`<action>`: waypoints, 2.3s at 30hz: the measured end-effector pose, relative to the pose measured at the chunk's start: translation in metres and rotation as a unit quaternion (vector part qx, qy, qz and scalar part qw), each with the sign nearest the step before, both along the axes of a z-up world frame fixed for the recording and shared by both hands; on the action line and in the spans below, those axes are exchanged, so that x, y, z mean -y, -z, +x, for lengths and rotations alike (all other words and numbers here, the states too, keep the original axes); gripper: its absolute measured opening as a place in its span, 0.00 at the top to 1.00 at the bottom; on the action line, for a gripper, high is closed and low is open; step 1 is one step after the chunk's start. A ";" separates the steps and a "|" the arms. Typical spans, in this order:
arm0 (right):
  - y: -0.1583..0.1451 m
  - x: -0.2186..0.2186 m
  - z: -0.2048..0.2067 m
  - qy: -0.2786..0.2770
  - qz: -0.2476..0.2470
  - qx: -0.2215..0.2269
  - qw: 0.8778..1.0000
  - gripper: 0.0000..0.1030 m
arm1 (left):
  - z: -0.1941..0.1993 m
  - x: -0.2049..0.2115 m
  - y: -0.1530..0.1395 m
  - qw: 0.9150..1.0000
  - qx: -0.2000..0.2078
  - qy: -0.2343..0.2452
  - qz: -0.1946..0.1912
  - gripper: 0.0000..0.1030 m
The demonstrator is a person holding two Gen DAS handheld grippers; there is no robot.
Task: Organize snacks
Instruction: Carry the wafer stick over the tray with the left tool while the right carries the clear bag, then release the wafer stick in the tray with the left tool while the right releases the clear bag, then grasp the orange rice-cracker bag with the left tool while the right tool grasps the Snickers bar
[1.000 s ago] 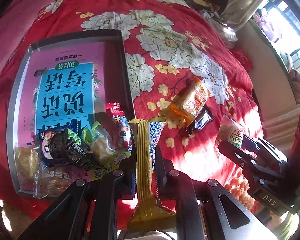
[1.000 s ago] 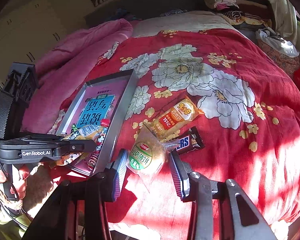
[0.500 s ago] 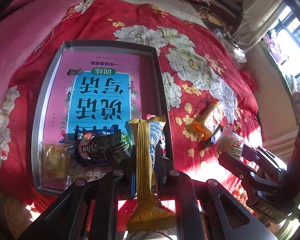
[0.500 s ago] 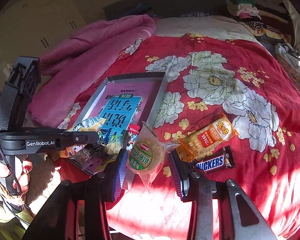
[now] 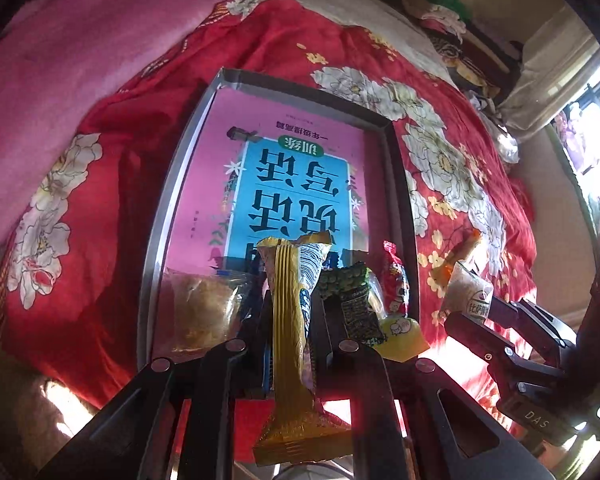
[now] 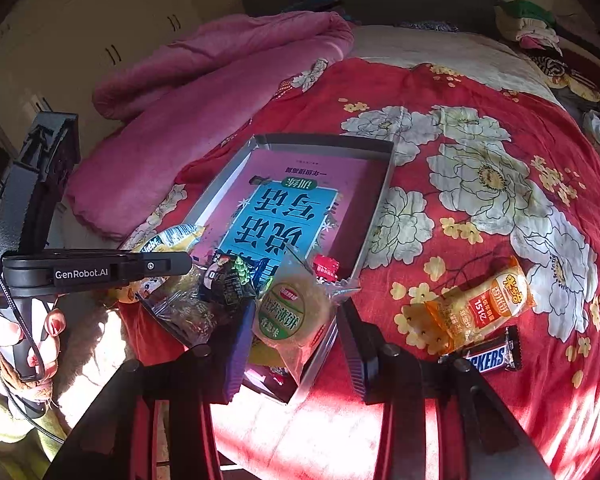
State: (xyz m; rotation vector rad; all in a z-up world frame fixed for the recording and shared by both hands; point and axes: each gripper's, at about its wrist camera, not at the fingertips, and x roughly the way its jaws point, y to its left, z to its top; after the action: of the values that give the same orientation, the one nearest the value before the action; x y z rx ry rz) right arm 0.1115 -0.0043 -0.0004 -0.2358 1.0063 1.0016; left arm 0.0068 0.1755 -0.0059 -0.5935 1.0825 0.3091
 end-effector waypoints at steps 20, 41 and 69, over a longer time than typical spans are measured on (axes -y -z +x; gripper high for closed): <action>0.038 -0.038 0.003 -0.020 -0.040 -0.026 0.999 0.57 | -0.007 -0.014 0.024 1.000 -0.020 -0.005 -0.001 0.87; 0.011 0.000 0.015 0.027 0.010 -0.019 0.999 0.46 | 0.009 0.008 0.013 0.999 -0.027 0.023 0.020 0.58; 0.043 0.144 0.077 0.226 0.009 -0.064 0.972 0.44 | 0.104 0.121 -0.016 0.983 -0.010 0.172 0.062 0.46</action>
State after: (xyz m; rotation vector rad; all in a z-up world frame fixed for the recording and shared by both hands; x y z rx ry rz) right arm 0.1884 -0.1480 -0.0431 0.0759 1.1057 0.6132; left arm 0.1112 0.0545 0.0106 -0.2847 1.1547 0.0802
